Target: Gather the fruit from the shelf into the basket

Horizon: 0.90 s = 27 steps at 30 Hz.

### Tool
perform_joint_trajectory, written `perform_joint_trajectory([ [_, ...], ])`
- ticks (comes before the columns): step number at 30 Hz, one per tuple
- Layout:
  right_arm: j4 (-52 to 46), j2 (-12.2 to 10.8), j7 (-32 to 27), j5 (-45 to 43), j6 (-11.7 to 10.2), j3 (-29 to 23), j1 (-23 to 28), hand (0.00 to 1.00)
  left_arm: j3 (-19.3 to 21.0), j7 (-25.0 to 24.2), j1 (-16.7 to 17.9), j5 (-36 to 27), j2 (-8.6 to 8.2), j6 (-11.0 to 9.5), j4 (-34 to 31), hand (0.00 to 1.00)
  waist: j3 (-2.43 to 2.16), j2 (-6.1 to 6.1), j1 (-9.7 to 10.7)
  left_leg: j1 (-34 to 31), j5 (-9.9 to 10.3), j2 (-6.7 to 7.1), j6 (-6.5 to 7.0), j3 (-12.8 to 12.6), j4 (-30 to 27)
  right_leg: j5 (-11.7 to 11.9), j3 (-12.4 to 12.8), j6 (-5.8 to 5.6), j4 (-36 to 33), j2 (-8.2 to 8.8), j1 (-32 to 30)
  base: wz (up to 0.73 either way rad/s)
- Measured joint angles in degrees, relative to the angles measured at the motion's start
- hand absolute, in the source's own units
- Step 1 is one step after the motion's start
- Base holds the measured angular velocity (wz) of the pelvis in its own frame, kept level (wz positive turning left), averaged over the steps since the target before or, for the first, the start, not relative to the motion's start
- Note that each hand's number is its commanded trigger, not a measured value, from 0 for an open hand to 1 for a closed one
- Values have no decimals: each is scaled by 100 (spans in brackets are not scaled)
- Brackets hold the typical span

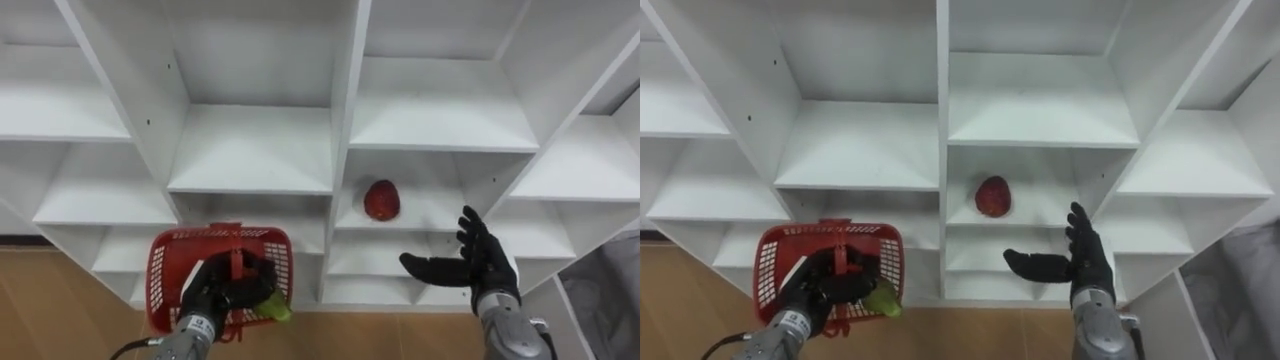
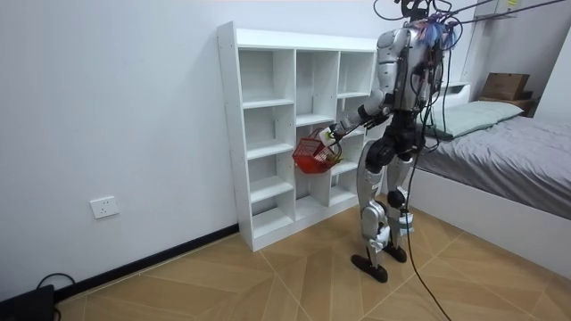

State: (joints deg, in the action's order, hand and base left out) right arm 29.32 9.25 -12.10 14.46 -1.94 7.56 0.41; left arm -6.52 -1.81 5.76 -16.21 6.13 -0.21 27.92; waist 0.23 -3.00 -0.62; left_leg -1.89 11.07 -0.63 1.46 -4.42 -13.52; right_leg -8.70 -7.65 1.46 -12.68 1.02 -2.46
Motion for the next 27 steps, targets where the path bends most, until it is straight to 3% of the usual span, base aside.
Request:
perform_joint_trajectory([
  [5, 37, 147, 30, 16, -3, -13, -321, 0, 2, -29, -4, -7, 36, 1, 30, 100, 20, 10, -138, -468, 8, -17, -6, 148, -292, -1, -150, 39, -150, 25, -349, 13],
  [6, 93, 167, 29, -15, -2, -12, -379, 0, 3, -39, -3, -2, 35, 1, 31, 100, 32, 12, -155, -503, 9, -15, -6, 166, -322, -15, -181, 48, -192, 38, -372, 19],
  [8, 502, 236, 10, -183, -9, -77, -725, 0, 9, -114, -4, 14, 33, 1, 39, 100, 98, 38, -170, -672, 26, -8, -4, 206, -451, -64, -205, 56, -307, 67, -531, 13],
  [11, 625, 272, -225, -156, -58, -269, -1003, 0, -2, -176, -20, 7, 29, -1, 49, 100, 117, 55, -270, -1066, 25, -12, -4, 233, -621, -74, -263, 74, -510, 88, -896, 7],
  [16, 877, 320, -394, -177, -205, -262, -1363, 0, -38, -247, -150, -7, 34, -1, 251, 100, 167, -29, -328, -1411, 21, -8, -8, 215, -746, -129, -260, 110, -702, 120, -1278, 2],
  [27, 1088, 322, -605, -600, -248, -218, -1860, 0, -95, -261, -572, 11, 19, -17, 580, 100, 172, -42, -454, -1959, 9, -17, -6, 164, -804, -112, -210, 121, -891, 135, -1900, -3],
])
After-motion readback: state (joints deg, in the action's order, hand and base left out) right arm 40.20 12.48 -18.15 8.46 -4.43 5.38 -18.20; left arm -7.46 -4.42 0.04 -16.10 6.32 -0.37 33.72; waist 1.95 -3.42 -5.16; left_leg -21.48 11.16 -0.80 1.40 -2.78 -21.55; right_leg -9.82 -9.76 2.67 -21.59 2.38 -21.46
